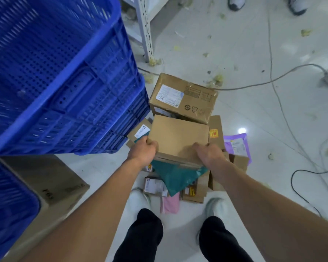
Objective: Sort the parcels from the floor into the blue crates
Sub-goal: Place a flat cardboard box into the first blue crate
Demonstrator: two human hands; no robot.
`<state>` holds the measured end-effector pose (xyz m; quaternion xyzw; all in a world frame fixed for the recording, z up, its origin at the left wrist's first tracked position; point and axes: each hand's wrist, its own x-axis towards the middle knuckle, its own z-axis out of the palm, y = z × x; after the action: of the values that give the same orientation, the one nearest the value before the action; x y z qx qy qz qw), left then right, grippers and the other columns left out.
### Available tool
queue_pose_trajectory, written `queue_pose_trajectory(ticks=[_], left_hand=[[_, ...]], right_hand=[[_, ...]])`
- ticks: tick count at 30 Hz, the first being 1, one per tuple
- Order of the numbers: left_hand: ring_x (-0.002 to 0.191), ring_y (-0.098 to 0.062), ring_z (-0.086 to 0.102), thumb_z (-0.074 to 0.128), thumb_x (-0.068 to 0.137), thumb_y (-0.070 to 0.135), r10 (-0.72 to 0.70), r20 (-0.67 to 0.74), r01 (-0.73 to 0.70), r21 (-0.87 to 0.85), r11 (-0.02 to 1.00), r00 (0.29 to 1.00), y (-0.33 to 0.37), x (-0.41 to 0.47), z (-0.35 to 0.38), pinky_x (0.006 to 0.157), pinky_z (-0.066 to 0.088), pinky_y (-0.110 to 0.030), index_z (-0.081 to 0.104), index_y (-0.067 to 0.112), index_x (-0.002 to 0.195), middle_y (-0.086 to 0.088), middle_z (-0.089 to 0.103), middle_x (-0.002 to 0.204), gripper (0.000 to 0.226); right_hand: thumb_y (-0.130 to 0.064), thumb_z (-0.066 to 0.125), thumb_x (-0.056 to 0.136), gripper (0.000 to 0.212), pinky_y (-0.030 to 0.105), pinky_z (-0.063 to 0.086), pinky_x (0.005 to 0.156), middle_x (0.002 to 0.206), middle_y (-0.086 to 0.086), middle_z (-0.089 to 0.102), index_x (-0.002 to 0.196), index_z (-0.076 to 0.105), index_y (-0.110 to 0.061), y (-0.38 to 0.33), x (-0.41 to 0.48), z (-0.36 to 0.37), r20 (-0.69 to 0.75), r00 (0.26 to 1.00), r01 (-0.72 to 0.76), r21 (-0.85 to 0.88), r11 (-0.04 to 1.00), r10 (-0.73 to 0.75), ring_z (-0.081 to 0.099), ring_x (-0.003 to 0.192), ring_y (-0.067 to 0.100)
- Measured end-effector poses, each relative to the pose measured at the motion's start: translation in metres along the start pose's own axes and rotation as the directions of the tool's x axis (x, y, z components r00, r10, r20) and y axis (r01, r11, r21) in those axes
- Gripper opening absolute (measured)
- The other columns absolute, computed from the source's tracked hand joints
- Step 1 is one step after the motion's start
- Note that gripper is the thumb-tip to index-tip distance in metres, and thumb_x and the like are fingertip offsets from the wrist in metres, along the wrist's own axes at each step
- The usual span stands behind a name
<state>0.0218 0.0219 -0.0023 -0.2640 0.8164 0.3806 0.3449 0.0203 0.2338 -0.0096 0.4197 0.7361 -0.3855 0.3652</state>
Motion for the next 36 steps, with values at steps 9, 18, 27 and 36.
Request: queue_pose_trajectory(ticks=[9, 18, 27, 36], left_hand=[[0.108, -0.024, 0.060, 0.049, 0.100, 0.025, -0.005, -0.144, -0.026, -0.212, 0.977, 0.989, 0.043, -0.171, -0.059, 0.095, 0.047, -0.038, 0.063, 0.021, 0.124, -0.002, 0.065, 0.121, 0.027], [0.110, -0.022, 0.062, 0.055, 0.095, 0.019, -0.031, -0.323, -0.133, -0.474, 0.871, 0.946, 0.086, -0.357, -0.109, 0.086, 0.047, -0.035, 0.067, 0.019, 0.113, -0.001, 0.070, 0.114, 0.022], [0.090, -0.016, 0.064, 0.058, 0.089, 0.016, -0.219, -0.364, -0.158, -0.767, 0.622, 0.905, 0.046, -0.491, -0.137, 0.085, 0.051, -0.036, 0.073, 0.022, 0.110, 0.005, 0.074, 0.103, 0.028], [0.105, -0.025, 0.068, 0.053, 0.096, 0.012, -0.266, -0.524, -0.298, -0.756, 0.582, 0.809, -0.064, -0.550, -0.200, 0.098, 0.052, -0.041, 0.068, 0.027, 0.103, 0.000, 0.073, 0.113, 0.023]], right_hand=[[-0.045, 0.059, 0.084, 0.061, 0.037, 0.049, 0.081, 0.116, 0.004, 0.059, 0.135, 0.045, -0.015, -0.027, -0.155, -0.083, 0.079, 0.954, 0.299, -0.225, 0.927, -0.289, 0.056, 0.096, 0.022], [-0.047, 0.070, 0.076, 0.066, 0.044, 0.050, 0.098, 0.125, 0.002, 0.058, 0.132, 0.046, -0.022, -0.028, -0.306, -0.157, 0.201, 0.797, 0.595, -0.092, 0.799, -0.570, 0.058, 0.109, 0.023], [-0.052, 0.068, 0.063, 0.079, 0.042, 0.050, 0.096, 0.122, 0.001, 0.059, 0.134, 0.049, -0.022, -0.044, -0.404, -0.148, 0.364, 0.564, 0.813, -0.091, 0.575, -0.741, 0.060, 0.108, 0.019], [-0.044, 0.067, 0.081, 0.071, 0.044, 0.046, 0.098, 0.129, 0.004, 0.053, 0.143, 0.042, -0.024, -0.056, -0.500, -0.031, 0.451, 0.377, 0.924, -0.123, 0.362, -0.809, 0.055, 0.114, 0.023]])
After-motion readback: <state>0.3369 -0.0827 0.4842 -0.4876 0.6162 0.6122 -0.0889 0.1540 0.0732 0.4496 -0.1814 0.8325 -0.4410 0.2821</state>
